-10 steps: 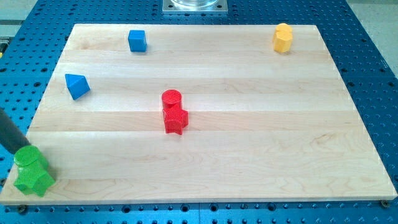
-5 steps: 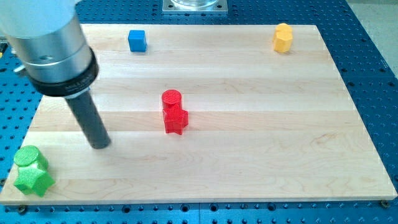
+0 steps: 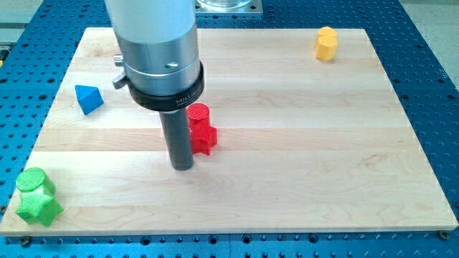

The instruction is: Move the red star slightly to the right

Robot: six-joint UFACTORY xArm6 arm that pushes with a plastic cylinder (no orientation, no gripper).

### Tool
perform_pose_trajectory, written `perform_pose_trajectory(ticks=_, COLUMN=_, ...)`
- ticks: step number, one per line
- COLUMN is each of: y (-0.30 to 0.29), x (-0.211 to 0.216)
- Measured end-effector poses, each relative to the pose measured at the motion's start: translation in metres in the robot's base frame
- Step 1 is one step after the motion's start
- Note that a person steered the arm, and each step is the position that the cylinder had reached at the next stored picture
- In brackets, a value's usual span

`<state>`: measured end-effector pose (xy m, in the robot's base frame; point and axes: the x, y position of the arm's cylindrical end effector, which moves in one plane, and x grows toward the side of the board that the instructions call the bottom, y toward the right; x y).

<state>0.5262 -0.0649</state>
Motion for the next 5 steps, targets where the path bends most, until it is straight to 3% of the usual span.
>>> perform_pose_trajectory(ticks=5, y=0.035, x=0.0)
